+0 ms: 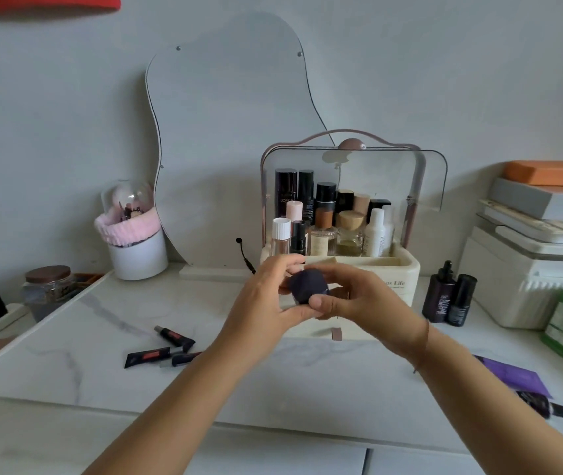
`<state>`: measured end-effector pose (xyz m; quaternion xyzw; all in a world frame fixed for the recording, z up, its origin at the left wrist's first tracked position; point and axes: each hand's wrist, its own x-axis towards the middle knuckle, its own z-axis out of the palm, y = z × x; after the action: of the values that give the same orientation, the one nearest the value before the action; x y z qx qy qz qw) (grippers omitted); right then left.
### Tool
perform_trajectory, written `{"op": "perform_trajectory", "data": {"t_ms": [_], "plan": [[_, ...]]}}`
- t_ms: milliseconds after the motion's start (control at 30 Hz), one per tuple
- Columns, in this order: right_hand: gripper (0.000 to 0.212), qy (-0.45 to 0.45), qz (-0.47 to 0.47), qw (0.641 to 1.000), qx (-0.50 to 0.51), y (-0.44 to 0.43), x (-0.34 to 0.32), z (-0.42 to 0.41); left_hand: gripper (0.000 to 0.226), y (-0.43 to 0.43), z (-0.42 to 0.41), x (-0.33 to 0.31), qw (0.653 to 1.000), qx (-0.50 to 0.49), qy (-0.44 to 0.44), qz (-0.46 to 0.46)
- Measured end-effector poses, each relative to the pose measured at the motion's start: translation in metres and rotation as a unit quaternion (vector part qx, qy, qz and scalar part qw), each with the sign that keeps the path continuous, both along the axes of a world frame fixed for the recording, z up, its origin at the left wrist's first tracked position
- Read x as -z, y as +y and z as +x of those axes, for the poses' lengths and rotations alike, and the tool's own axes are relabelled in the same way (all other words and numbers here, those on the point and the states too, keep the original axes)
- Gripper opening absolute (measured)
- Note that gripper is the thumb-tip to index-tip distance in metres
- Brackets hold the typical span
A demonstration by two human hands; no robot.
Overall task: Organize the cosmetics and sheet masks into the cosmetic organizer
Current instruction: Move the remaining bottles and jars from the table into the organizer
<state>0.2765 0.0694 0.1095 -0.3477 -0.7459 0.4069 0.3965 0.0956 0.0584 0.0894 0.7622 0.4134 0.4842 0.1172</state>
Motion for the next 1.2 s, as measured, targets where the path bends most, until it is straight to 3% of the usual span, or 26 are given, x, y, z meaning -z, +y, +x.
{"op": "perform_trajectory", "data": {"t_ms": [100, 233, 367, 600, 900, 1033, 1200], "plan": [[0.046, 0.049, -0.035, 0.998, 0.003, 0.013, -0.009, 0.011, 0.064, 0.009, 0.01, -0.001, 1.0, -0.006, 0.002, 0.022], [0.041, 0.07, 0.01, 0.987, 0.145, 0.04, -0.017, 0.018, 0.057, 0.023, 0.014, 0.016, 0.99, -0.109, 0.056, 0.072], [0.039, -0.031, 0.072, 0.972, 0.221, 0.067, -0.023, 0.019, 0.053, 0.035, 0.01, 0.039, 0.976, -0.142, 0.145, 0.084], [0.033, -0.188, 0.096, 0.951, 0.226, 0.089, -0.019, 0.014, 0.061, 0.04, 0.009, 0.039, 0.96, -0.171, 0.207, 0.078], [0.035, -0.304, 0.085, 0.933, 0.171, 0.09, -0.027, 0.009, 0.056, 0.039, 0.012, 0.031, 0.969, -0.161, 0.176, 0.066], [0.027, -0.299, 0.08, 0.934, 0.179, 0.087, -0.024, 0.009, 0.052, 0.039, 0.012, 0.031, 0.97, -0.162, 0.168, 0.064], [0.015, -0.215, 0.137, 0.932, 0.258, 0.074, -0.013, 0.014, 0.051, 0.04, 0.013, 0.031, 0.969, -0.168, 0.173, 0.063]]}}
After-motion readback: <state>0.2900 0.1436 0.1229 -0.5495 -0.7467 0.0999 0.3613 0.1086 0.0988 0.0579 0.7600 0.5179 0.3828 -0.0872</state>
